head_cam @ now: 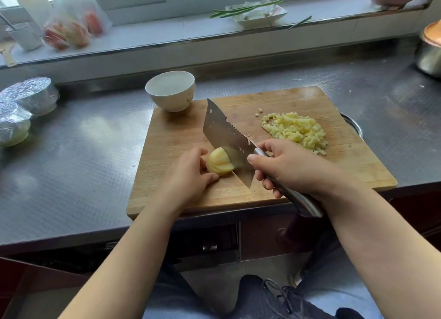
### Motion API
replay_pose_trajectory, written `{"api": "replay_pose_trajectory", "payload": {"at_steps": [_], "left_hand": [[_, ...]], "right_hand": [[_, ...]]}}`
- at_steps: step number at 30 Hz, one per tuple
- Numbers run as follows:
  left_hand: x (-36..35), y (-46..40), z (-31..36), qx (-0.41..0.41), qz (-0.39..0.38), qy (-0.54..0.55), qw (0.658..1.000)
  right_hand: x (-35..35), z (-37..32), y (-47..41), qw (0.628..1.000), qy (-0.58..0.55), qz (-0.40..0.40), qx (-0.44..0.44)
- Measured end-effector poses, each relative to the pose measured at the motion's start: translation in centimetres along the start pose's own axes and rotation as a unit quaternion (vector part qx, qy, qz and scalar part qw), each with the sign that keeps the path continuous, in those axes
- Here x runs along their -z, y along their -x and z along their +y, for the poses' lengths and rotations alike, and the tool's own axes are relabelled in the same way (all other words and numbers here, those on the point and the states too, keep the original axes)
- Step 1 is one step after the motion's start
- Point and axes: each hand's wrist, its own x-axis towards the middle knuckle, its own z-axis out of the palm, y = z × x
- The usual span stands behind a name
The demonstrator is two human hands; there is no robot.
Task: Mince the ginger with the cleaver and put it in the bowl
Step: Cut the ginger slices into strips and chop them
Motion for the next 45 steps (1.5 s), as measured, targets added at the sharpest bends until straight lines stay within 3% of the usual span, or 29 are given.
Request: {"api": "replay_pose_trajectory", "payload": {"at_steps": [6,10,19,26,35,42,45], "left_hand": [[0.1,-0.2,-0.9,-0.110,0.048,-0.002,0.993],[0.2,-0.3,-1.1,-0.161,0.030,0.085,0.983],[-0.8,0.5,0.1,-0.130,0.057,0.041,0.989],[-1.0,-0.1,-0.7,-0.167,0.034,0.101,0.980],[-1.7,0.5,0.0,-0.170,0.096,0.051,0.979],[-1.3,0.2,0.0,-0.168,0.048,0.084,0.981],[-1.5,0.2,0.0,-0.188,0.092,0.048,0.977]], "right_hand": [[0.5,-0.3,0.2,0.999,0.021,-0.023,0.014],[0.3,-0.2,0.0,0.999,0.038,-0.030,0.021],[1.0,-1.0,-0.8,0.993,0.103,-0.050,-0.011],[0.4,-1.8,-1.4,0.983,0.179,-0.043,-0.009],[1.1,-2.4,-2.2,0.972,0.231,-0.052,-0.012],[0.8,-1.5,-2.2,0.972,0.231,-0.024,-0.022],[0.6,-1.5,-2.2,0.971,0.238,-0.019,-0.019]]}}
